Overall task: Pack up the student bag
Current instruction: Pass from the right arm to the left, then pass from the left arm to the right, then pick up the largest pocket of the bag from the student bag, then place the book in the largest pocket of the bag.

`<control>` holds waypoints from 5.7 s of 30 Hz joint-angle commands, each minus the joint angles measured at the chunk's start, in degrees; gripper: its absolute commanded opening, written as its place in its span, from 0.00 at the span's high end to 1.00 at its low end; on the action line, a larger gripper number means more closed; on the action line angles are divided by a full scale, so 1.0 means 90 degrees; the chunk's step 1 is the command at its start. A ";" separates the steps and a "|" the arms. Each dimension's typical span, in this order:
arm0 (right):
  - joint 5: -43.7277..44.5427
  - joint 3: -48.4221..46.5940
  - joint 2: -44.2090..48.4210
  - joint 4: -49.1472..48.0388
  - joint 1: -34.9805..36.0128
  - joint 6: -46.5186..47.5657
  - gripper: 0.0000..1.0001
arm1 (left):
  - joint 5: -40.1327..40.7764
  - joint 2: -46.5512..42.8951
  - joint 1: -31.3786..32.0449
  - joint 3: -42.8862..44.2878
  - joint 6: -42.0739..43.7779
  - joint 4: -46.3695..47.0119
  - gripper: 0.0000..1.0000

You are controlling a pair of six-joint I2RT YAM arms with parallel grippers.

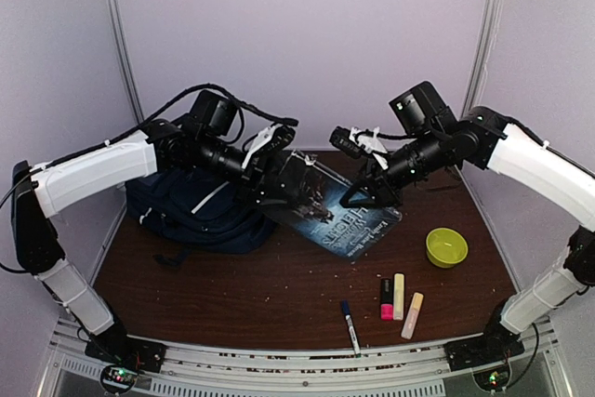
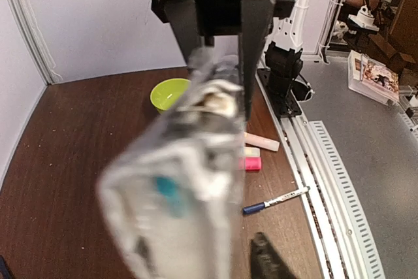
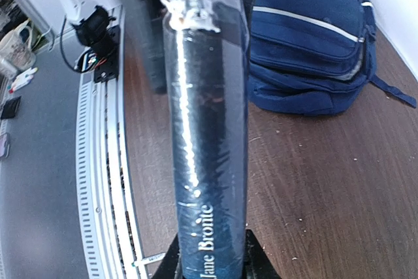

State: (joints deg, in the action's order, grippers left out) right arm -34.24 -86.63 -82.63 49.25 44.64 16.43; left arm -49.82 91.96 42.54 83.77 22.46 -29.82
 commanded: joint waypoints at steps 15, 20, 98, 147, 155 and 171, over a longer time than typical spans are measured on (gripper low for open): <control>-0.2307 0.3450 0.1789 -0.7854 -0.1791 -0.3693 0.17 | -0.0148 -0.1554 -0.0397 -0.1714 -0.2710 0.4580 1.00; -0.2837 0.4209 0.1722 -0.9697 -0.1835 -0.4765 0.18 | 0.0013 -0.1792 -0.0447 -0.2205 -0.3691 0.6062 1.00; -0.0074 0.2919 -0.0027 -0.7708 -0.1371 -0.6985 1.00 | 0.6464 -0.1431 -0.0572 -0.0746 -0.1287 0.1436 1.00; 0.2495 0.0364 -0.4066 -0.8541 0.0152 -0.9081 0.64 | 0.2602 -0.0441 0.0019 0.0315 -0.3540 0.3834 1.00; 0.2855 0.1391 -0.2846 -0.7736 0.0047 -0.7893 0.41 | 0.3691 -0.0798 -0.0010 -0.0020 -0.3344 0.3742 1.00; 0.2533 0.2338 -0.1960 -0.7275 -0.0112 -0.7584 0.40 | 0.4021 -0.0752 -0.0020 -0.0046 -0.3202 0.3525 1.00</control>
State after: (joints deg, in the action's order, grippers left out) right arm -10.22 -66.78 -96.82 -14.59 44.27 -49.54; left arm -11.57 90.11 41.69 81.10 -8.25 -15.38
